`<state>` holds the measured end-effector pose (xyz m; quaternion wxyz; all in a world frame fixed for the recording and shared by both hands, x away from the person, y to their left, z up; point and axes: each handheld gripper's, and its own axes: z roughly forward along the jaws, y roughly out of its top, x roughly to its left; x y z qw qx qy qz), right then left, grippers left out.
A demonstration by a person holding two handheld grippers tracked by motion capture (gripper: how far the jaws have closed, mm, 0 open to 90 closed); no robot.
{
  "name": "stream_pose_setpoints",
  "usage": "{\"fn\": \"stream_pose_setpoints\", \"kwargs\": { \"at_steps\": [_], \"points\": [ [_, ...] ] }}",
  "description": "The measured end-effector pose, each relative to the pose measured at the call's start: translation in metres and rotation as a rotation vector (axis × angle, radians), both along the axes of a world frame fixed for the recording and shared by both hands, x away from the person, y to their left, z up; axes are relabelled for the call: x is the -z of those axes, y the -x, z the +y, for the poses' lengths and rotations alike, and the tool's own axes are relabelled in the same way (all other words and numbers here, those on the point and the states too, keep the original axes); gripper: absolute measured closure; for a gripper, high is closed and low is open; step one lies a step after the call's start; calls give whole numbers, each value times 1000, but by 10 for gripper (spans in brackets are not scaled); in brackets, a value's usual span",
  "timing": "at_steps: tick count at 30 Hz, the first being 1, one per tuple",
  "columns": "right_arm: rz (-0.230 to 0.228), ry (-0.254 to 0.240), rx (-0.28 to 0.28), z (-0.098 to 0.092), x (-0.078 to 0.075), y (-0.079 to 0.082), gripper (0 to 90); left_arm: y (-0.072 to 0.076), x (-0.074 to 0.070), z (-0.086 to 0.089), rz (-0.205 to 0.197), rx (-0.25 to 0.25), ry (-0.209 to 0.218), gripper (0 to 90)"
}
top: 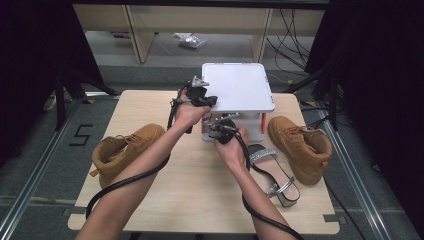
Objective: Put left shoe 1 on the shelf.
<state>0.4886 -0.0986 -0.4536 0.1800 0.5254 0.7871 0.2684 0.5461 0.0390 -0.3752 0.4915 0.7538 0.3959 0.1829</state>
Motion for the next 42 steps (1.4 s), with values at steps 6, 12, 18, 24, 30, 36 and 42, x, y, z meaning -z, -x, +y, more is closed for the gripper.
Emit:
{"fn": "stream_pose_setpoints", "kwargs": {
  "at_steps": [6, 12, 18, 24, 30, 36, 42],
  "points": [
    [44, 33, -7, -30, -22, 24, 575, 0, 1, 0, -10, -1, 10, 897],
    [96, 37, 3, -68, -34, 44, 531, 0, 1, 0, -7, 0, 10, 897],
    [210, 36, 63, -101, -35, 65, 490, 0, 1, 0, -14, 4, 2, 897],
    [249, 98, 78, -133, -32, 74, 470, 0, 2, 0, -12, 1, 8, 897],
    [293, 124, 77, -154, -29, 81, 444, 0, 1, 0, -6, 4, 7, 897],
    [350, 185, 66, -162, -24, 82, 424, 0, 1, 0, -7, 3, 8, 897],
    [421, 191, 48, -164, -17, 80, 377, 0, 1, 0, -6, 3, 9, 897]
  ]
}}
